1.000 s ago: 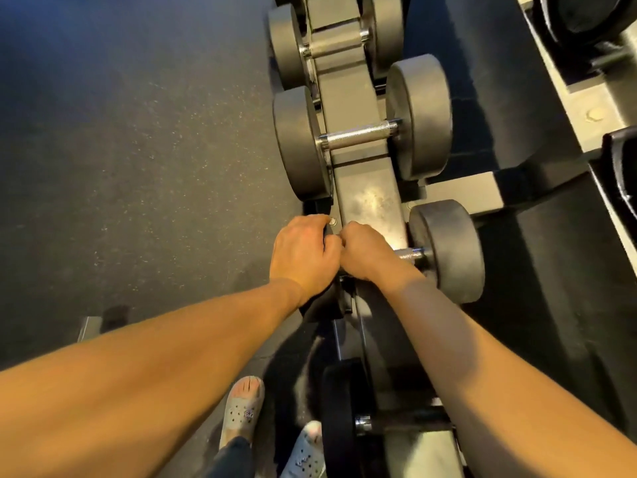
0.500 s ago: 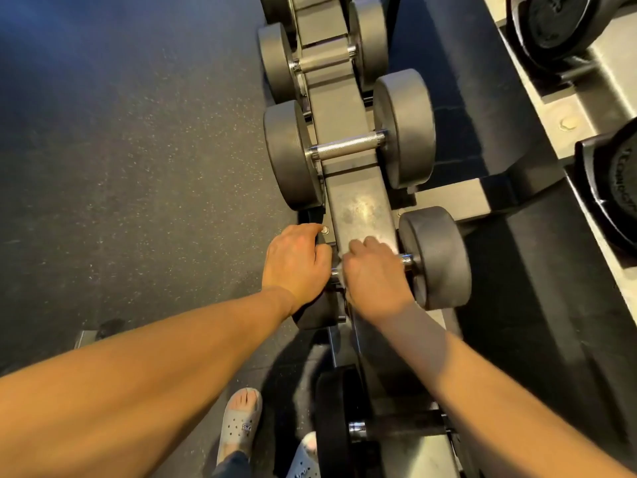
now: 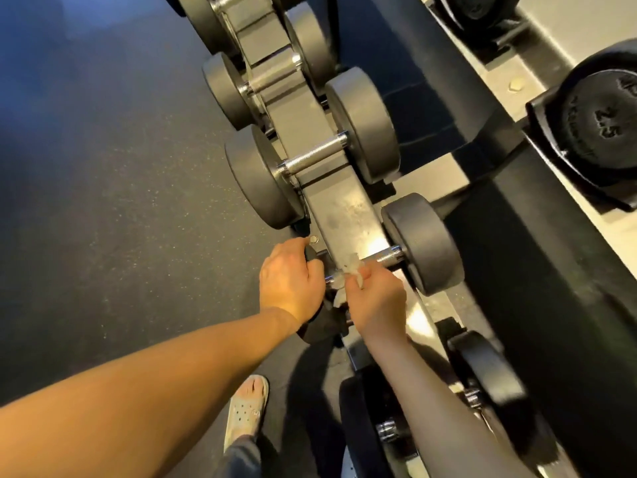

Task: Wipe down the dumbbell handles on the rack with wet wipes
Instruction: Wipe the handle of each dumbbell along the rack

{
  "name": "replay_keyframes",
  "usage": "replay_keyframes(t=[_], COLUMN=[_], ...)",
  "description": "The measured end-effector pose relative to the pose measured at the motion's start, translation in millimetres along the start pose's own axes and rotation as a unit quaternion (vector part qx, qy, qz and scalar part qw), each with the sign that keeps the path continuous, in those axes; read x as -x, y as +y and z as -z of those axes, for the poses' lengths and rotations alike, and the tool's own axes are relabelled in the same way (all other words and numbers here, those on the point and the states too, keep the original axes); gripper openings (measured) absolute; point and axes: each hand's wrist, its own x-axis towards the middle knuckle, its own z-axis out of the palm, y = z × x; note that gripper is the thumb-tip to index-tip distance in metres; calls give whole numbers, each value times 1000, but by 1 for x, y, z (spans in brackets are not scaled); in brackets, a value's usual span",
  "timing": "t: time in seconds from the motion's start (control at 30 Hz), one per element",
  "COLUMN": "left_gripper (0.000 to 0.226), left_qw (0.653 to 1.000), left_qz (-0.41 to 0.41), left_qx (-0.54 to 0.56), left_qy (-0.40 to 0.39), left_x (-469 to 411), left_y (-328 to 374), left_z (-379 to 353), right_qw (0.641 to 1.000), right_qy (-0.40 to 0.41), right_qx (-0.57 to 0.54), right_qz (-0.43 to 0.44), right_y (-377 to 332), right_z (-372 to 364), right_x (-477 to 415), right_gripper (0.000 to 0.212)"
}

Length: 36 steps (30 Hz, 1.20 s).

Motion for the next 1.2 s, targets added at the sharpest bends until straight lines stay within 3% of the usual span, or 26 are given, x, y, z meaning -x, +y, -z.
replay_keyframes(t=[0.1, 0.17, 0.27, 0.37, 0.4, 0.47, 0.53, 0.57, 0.6, 0.7, 0.8, 0.87, 0.93, 0.97, 1.0, 1.2], left_gripper=[44, 52, 54, 36, 40, 52, 46, 39, 33, 22, 20, 28, 40, 43, 43, 35], left_qw=[1000, 999, 996, 974, 959, 920, 889, 880, 875, 859, 829, 820, 818, 823, 831, 866], left_qz=[-16, -37, -73, -151, -189, -276, -347, -381, -412, -480, -527, -499, -425, -398, -387, -364], left_qx=[-13, -14, -11, -76, -107, -167, -193, -181, -149, -36, -25, -45, -43, -35, -30, -19], left_qy=[-15, -20, -48, -150, -184, -224, -229, -221, -208, -176, -185, -277, -385, -403, -398, -341], left_x=[-2, -3, -9, -29, -37, -55, -75, -86, -94, -110, -118, -120, -117, -116, -117, -116], left_y=[2, 3, -4, -19, -25, -30, -23, -12, 4, 69, 125, 150, 162, 165, 166, 165], left_z=[2, 3, 4, 8, 11, 17, 22, 23, 24, 24, 8, -8, -24, -31, -36, -46], right_qw=[977, 963, 941, 897, 869, 776, 686, 667, 668, 719, 758, 726, 632, 588, 569, 626], right_qy=[26, 38, 50, 153, 212, 342, 415, 424, 424, 376, 302, 328, 393, 411, 411, 314], right_qx=[-145, -173, -182, -230, -257, -343, -429, -444, -442, -387, -354, -409, -504, -537, -549, -516], right_qz=[-154, -201, -281, -346, -366, -403, -415, -421, -423, -437, -457, -445, -439, -444, -453, -493], right_y=[-23, -29, -32, -37, -38, -34, -30, -29, -29, -29, -29, -32, -33, -33, -34, -22], right_z=[-15, -19, -23, -30, -31, -29, -30, -33, -36, -44, -42, -30, -19, -17, -17, -14], right_x=[6, 7, 3, -1, -5, -17, -28, -30, -30, -19, -2, -6, -20, -28, -33, -32], right_gripper=[37, 46, 33, 35, 33, 21, 11, 10, 5, 21, 15, 13, 12, 9, 7, 24])
